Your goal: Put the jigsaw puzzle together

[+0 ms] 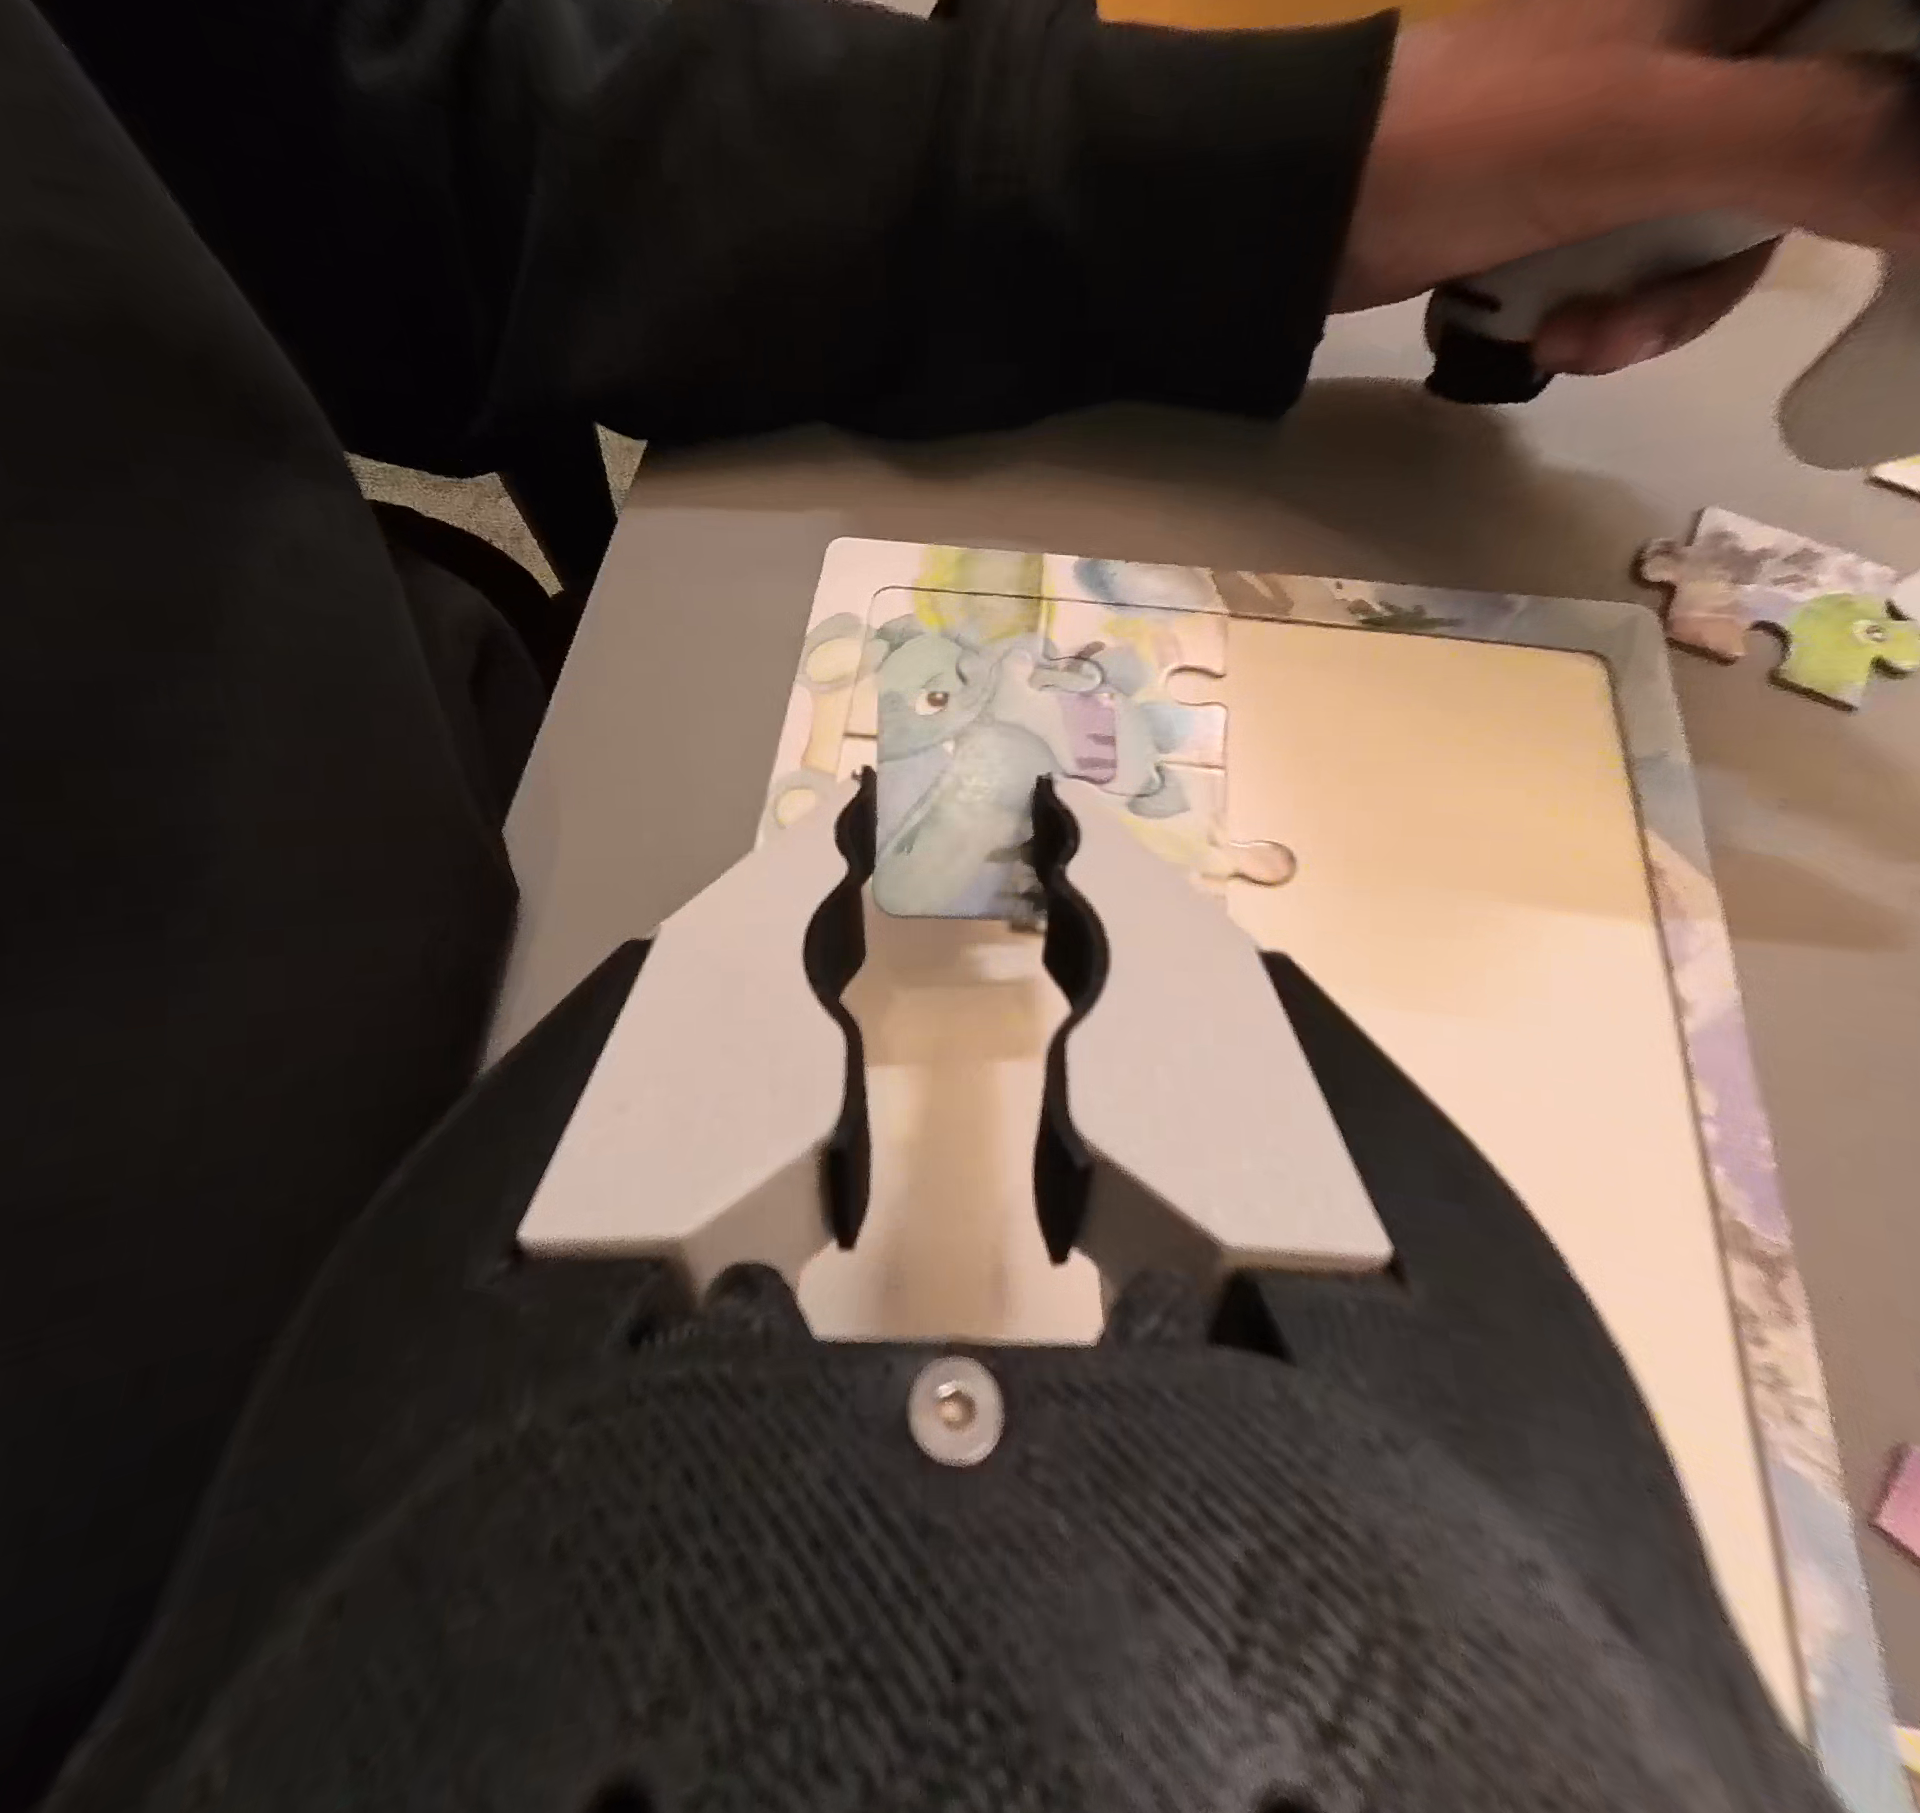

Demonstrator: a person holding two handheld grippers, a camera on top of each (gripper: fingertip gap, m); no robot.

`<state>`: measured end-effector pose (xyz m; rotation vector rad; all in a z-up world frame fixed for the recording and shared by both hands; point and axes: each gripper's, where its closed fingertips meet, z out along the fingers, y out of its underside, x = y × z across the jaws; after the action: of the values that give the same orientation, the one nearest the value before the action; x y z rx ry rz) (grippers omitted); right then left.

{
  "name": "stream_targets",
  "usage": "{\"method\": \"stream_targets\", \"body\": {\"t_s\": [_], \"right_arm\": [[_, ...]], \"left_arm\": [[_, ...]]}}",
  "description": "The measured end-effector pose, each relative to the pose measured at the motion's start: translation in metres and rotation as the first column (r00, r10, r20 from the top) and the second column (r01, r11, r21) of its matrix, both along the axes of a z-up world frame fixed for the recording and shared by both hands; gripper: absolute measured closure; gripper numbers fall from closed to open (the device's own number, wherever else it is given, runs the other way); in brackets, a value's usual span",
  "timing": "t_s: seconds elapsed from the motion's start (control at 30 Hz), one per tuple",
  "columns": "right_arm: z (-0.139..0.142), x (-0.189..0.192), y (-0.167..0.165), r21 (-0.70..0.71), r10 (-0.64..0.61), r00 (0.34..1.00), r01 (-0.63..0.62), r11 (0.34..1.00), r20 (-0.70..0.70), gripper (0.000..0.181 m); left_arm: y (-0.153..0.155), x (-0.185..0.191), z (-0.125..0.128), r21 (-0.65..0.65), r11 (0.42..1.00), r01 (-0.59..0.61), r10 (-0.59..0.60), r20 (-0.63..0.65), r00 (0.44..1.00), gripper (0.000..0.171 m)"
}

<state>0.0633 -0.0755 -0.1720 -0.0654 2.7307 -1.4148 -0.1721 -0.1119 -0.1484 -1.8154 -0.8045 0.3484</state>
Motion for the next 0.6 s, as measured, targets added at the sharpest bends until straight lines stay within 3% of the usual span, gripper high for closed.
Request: {"method": "stream_targets", "body": {"t_s": [0.37,0.6], "right_arm": [[-0.016,0.011,-0.015,0.084,-0.074,0.995,0.069,0.994,0.063,0.152],[-0.031,0.016,-0.015,0.172,-0.091,0.996,0.09,0.981,-0.005,0.152]], "left_arm": [[0.002,0.002,0.003,0.021,1.0,0.008,-0.008,0.001,1.0,0.15],[-0.002,0.0,0.007,0.109,0.994,0.003,-0.007,0.038,0.999,0.15]]}}
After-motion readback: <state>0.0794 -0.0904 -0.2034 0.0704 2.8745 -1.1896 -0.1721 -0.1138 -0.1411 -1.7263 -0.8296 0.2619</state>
